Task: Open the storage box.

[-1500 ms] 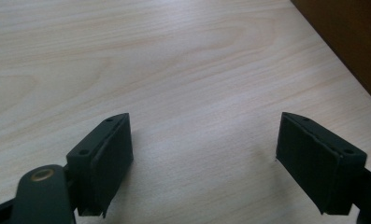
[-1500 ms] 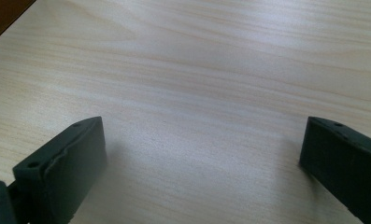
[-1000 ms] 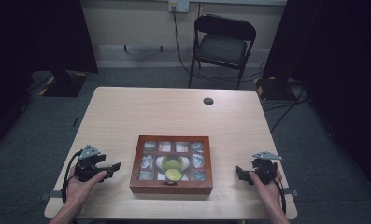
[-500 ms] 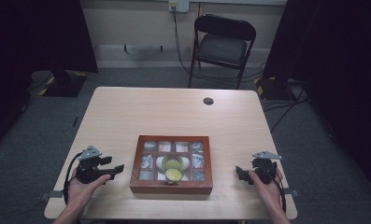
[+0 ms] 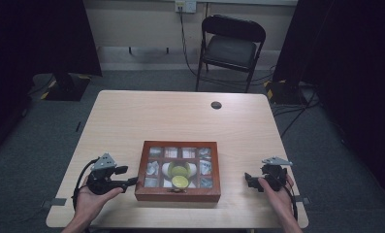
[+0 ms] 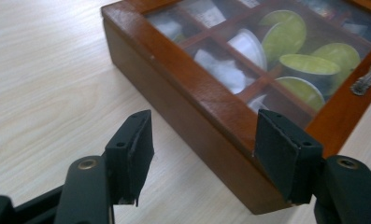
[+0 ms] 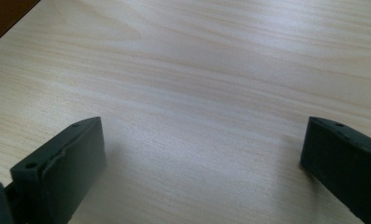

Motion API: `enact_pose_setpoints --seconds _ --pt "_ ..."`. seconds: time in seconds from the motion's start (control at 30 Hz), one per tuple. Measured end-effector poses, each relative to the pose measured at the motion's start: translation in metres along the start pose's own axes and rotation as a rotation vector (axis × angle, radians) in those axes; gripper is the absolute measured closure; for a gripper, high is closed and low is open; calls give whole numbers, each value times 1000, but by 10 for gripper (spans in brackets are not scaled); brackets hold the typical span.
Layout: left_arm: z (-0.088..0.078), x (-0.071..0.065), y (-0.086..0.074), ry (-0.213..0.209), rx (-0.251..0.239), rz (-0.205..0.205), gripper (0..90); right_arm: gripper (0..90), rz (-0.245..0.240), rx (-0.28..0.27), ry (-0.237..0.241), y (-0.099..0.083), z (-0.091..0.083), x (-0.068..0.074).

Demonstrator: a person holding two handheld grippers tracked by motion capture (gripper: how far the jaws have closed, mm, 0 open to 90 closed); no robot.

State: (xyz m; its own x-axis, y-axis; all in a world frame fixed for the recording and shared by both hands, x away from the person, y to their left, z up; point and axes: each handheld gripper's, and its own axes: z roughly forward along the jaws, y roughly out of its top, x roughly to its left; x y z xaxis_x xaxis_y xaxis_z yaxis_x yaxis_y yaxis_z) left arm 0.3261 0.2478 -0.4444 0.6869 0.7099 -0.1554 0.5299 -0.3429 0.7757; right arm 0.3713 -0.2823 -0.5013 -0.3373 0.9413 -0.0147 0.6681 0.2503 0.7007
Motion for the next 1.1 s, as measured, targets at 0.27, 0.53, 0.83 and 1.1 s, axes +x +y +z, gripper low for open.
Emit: enact_pose_setpoints --seconds 0.27,0.53,0.83,1.1 --pt "4 -20 13 -80 -1 68 393 0 -1 1 2 1 1 0" --pt "27 -47 41 -202 4 103 423 0 -5 -1 6 1 1 0" --pt "51 -78 77 -313 -14 201 442 0 -6 -1 6 1 1 0" --pt "68 -83 77 -411 31 162 553 0 -5 -1 6 1 1 0"
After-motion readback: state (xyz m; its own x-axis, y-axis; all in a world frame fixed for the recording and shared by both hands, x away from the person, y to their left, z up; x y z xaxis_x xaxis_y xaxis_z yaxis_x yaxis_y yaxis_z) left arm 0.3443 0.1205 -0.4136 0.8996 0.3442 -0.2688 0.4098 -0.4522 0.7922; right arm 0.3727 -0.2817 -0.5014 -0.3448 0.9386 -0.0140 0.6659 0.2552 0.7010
